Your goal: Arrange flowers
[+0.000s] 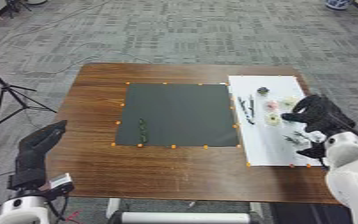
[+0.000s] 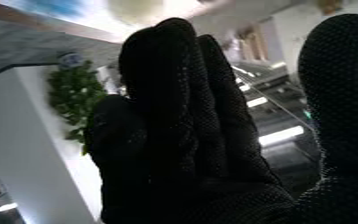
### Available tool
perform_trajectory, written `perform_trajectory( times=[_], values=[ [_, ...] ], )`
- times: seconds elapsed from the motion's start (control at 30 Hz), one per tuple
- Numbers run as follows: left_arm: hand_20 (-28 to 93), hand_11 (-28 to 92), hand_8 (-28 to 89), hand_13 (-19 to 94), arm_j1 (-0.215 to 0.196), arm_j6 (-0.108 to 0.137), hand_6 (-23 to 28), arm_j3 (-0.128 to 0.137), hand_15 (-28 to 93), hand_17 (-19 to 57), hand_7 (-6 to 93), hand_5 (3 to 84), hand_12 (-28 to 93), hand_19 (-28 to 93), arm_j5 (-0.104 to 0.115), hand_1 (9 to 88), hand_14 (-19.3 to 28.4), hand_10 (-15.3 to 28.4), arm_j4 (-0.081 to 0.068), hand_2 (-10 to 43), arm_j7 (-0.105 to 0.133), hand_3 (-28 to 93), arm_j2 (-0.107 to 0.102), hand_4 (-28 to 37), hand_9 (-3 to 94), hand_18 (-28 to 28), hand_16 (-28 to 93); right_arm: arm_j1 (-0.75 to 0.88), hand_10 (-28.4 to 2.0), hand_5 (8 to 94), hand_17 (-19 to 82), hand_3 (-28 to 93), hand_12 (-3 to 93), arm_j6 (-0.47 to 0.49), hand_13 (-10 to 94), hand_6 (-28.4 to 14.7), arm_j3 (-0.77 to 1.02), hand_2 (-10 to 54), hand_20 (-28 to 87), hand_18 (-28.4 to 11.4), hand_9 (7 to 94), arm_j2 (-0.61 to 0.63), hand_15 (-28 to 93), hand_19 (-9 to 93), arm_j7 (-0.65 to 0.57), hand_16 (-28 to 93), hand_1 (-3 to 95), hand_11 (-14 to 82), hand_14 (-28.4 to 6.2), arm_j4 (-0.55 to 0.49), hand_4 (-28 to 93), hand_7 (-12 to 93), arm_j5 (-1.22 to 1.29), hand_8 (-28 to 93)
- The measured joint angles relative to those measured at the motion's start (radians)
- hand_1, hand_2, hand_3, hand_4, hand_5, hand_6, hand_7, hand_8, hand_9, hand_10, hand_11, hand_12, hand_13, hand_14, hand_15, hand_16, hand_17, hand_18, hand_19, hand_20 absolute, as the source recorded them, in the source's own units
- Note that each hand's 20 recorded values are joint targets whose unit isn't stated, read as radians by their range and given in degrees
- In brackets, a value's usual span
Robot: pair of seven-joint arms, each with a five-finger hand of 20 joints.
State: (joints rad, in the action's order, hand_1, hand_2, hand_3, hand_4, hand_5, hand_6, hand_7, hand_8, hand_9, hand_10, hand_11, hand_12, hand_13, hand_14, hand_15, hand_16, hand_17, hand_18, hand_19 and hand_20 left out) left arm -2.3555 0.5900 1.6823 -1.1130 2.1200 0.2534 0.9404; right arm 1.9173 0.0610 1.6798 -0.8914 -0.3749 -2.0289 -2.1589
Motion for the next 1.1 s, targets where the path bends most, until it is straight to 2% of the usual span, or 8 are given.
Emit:
perform_trajectory(
  times=[0.4, 0.63, 0.93, 0.97, 1.03, 1.1],
  values=[
    [14, 18, -11, 35, -0.003, -0.028, -1.7, 0.001, 13, 4.4, 17.0, 51.5, 9, 10, -0.033, 30.0, 14.0, 13.1, 0.005, -2.5, -0.029, 69, 0.009, -24.0, 44.4, 11.1, -1, 0.054, -13.9, 64.9, 58, 58, 23.7, 0.019, 85, -4.5, -0.001, -9.5, 36, -13.1, 80.9, 0.056, 47, 89, -0.019, 33, 38.8, 23.3, -7.6, 0.047, -13, 23, -0.016, -3],
    [14, 18, -11, 35, -0.019, -0.033, -1.8, 0.007, 13, 4.3, 17.1, 51.5, 9, 10, -0.035, 30.3, 14.0, 13.1, 0.012, -2.7, -0.032, 69, 0.016, -23.9, 44.3, 11.2, -1, 0.122, -13.7, 63.6, 58, 59, 23.8, 0.032, 85, -4.7, 0.068, -9.5, 36, -13.0, 79.7, 0.057, 46, 89, -0.004, 33, 39.1, 23.6, -7.2, 0.04, -14, 23, -0.019, -3],
    [14, 18, -11, 35, -0.022, -0.05, -1.8, 0.007, 13, 4.3, 17.1, 51.7, 9, 10, -0.037, 30.5, 14.0, 12.9, 0.012, -2.7, -0.034, 69, 0.021, -23.7, 44.2, 11.2, -1, 0.143, -12.5, 63.4, 59, 62, 24.4, 0.032, 86, -4.2, 0.019, -9.5, 36, -12.2, 80.4, 0.064, 47, 89, 0.002, 33, 42.8, 26.8, -6.3, 0.073, -15, 25, -0.127, -4],
    [14, 18, -11, 35, -0.022, -0.052, -1.9, 0.007, 13, 4.3, 17.2, 51.6, 9, 10, -0.038, 30.6, 14.0, 12.9, 0.013, -2.7, -0.034, 69, 0.022, -23.7, 44.2, 11.2, -1, 0.139, -11.8, 63.6, 59, 61, 27.6, 0.029, 86, -4.1, 0.011, -9.5, 36, -11.9, 81.7, 0.066, 47, 89, 0.003, 33, 45.4, 26.2, -6.1, 0.075, -17, 25, -0.141, -1],
    [14, 18, -11, 35, -0.023, -0.054, -1.8, 0.006, 13, 4.3, 17.2, 51.7, 9, 10, -0.04, 30.8, 14.0, 12.9, 0.013, -2.8, -0.036, 69, 0.023, -23.7, 44.1, 11.2, -1, 0.13, -10.4, 64.5, 61, 53, 35.0, 0.028, 88, -3.4, 0.002, -9.5, 35, -11.2, 85.0, 0.071, 47, 89, 0.002, 34, 54.0, 23.6, -5.3, 0.079, -15, 25, -0.142, 16],
    [14, 18, -11, 35, -0.023, -0.055, -1.8, 0.005, 13, 4.4, 17.2, 51.7, 9, 10, -0.042, 30.9, 14.0, 12.9, 0.013, -2.8, -0.038, 68, 0.024, -23.7, 44.1, 11.1, -1, 0.122, -9.6, 66.2, 62, 47, 39.0, 0.024, 90, -2.7, -0.009, -9.5, 36, -10.5, 87.8, 0.076, 47, 90, -0.001, 34, 60.4, 22.0, -4.5, 0.083, -12, 25, -0.134, 24]
  ],
)
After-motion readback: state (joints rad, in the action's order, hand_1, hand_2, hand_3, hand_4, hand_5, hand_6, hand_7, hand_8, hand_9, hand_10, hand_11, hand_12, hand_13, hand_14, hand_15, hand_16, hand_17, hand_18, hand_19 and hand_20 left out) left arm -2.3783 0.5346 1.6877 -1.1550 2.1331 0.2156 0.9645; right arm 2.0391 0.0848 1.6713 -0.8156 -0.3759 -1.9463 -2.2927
